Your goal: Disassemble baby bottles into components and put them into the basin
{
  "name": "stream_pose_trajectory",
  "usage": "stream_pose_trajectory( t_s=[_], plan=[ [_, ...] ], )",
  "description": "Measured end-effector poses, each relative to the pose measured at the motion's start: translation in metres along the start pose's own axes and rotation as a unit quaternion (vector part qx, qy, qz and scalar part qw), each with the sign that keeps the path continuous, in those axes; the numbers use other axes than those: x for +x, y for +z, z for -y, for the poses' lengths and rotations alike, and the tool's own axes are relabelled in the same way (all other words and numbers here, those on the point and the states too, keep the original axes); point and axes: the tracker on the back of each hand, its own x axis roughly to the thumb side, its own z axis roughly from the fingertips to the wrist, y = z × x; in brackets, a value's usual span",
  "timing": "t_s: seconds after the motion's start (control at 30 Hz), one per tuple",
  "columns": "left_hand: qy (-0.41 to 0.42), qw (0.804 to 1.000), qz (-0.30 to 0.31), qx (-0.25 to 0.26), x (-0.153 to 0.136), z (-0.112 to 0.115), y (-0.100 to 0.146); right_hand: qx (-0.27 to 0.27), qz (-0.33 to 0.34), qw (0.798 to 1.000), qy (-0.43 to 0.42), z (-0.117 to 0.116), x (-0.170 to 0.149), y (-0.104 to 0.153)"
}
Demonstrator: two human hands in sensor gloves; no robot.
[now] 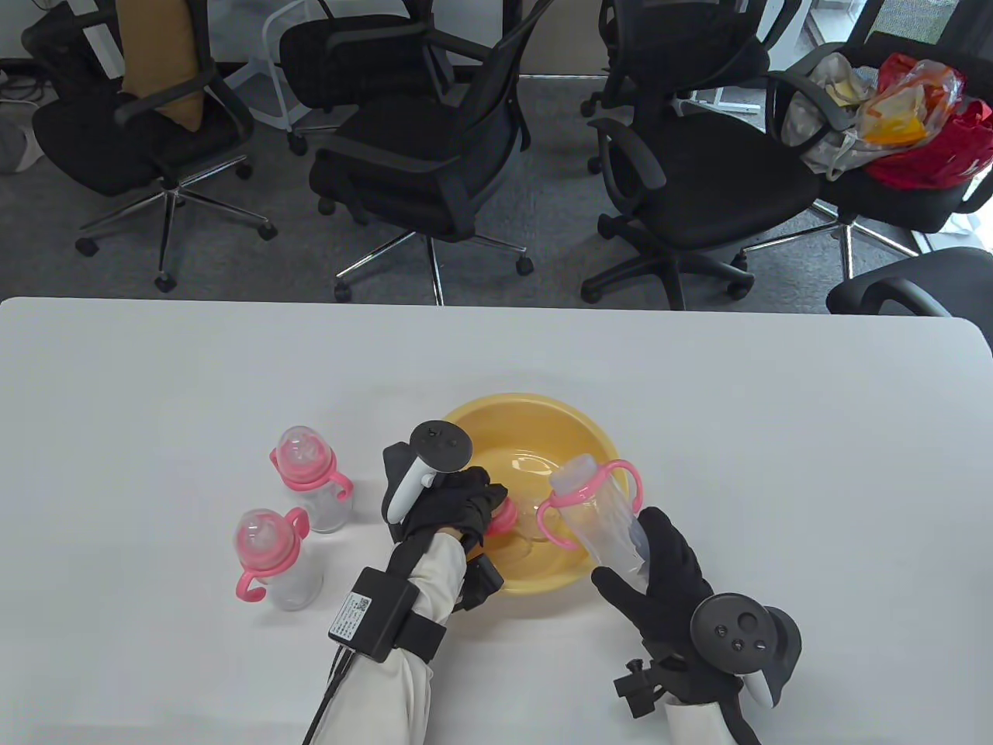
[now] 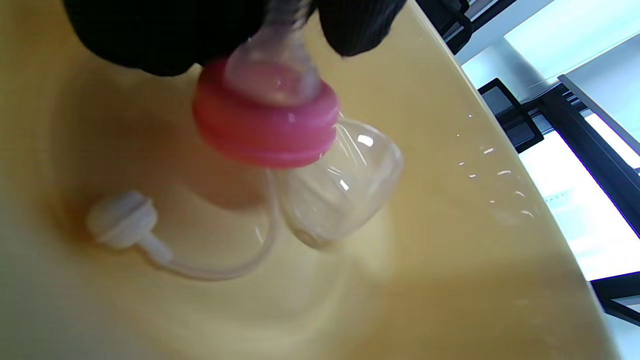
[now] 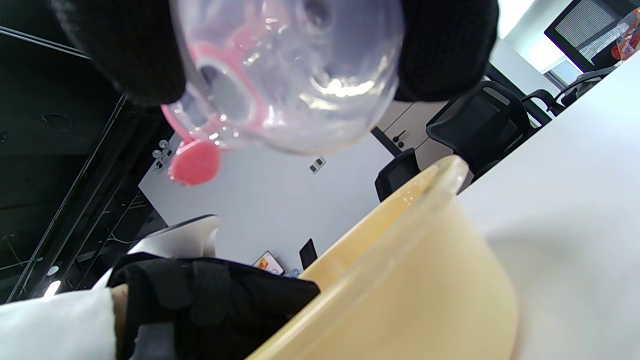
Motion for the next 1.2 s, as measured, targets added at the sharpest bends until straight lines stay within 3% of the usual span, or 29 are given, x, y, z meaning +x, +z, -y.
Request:
stream_pose_trajectory(
  t_s=[0.37, 0.67, 0.87, 1.2],
  plan=[
    [0.036, 0.998, 0.052, 0.028, 0.007, -0.01, 0.015, 0.002, 0.0, 1.0, 0.004, -0.001, 0.0, 0.0],
    [0.128, 0.971, 0.198, 0.029, 0.034, -0.032, 0.062, 0.007, -0.003, 1.0, 0.002, -0.004, 0.0, 0.0],
    [0.197, 0.943, 0.269, 0.003, 0.038, -0.027, 0.084, 0.008, -0.004, 1.0, 0.001, -0.006, 0.0, 0.0],
    [0.206, 0.935, 0.285, -0.035, 0.026, -0.004, 0.085, 0.012, -0.003, 1.0, -0.003, -0.008, 0.0, 0.0]
  ],
)
